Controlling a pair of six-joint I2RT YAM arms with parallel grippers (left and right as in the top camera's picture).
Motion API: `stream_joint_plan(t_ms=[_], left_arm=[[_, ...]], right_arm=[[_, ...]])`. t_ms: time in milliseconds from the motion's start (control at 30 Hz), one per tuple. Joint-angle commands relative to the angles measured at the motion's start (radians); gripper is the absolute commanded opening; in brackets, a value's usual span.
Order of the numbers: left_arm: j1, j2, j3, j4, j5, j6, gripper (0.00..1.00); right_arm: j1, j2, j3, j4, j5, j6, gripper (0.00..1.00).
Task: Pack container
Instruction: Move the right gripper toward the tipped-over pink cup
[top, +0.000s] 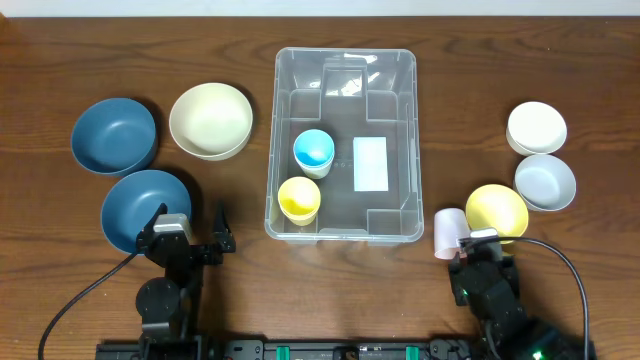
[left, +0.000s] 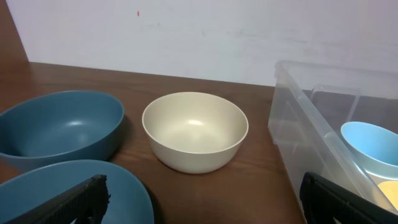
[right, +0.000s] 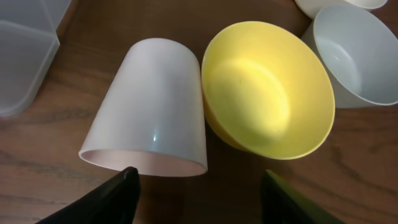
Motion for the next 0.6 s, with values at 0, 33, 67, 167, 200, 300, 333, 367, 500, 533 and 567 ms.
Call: stream_joint_plan(t_ms=[0, 33, 67, 167, 200, 300, 333, 367, 500, 533, 567], left_arm=[[-0.003, 0.0, -0.028, -0.013, 0.011, 0.013, 0.98], [-0.003, 0.0, -0.028, -0.013, 0.011, 0.013, 0.98], [-0.003, 0.0, -0.028, -0.013, 0.011, 0.013, 0.98], [-0.003, 0.0, -0.028, -0.013, 0.011, 0.013, 0.98], [-0.003, 0.0, -0.028, -0.013, 0.011, 0.013, 0.98], [-0.003, 0.0, -0.028, -0.013, 0.011, 0.013, 0.98], [-0.003, 0.0, -0.028, -0.013, 0.011, 0.013, 0.98], [-0.003, 0.0, -0.028, -0.013, 0.011, 0.013, 0.98], [-0.003, 0.0, -0.028, -0.013, 0.011, 0.013, 0.98], [-0.003, 0.0, -0.028, -0.013, 0.011, 0.013, 0.98], [-0.003, 0.0, -0.028, -0.013, 0.011, 0.013, 0.98]], right_arm=[[-0.013, 0.048, -0.002, 0.015, 0.008, -0.013, 0.66], [-0.013, 0.064, -0.002, 0.025, 0.007, -0.013, 0.67], [-0.013, 0.078, -0.002, 0.032, 0.003, -0.014, 0.68], [-0.013, 0.12, 0.0, 0.052, 0.001, -0.018, 0.68], [-0.013, 0.132, 0.001, 0.058, 0.002, -0.018, 0.68], [-0.013, 0.174, 0.001, 0.085, 0.029, -0.048, 0.68], [-0.013, 0.189, 0.001, 0.094, 0.045, -0.06, 0.67], [-0.013, 0.206, 0.001, 0.103, 0.062, -0.07, 0.67], [-0.013, 0.264, 0.001, 0.134, 0.129, -0.109, 0.66], [-0.013, 0.277, 0.001, 0.142, 0.147, -0.112, 0.65], [-0.013, 0.293, 0.001, 0.156, 0.17, -0.112, 0.65]])
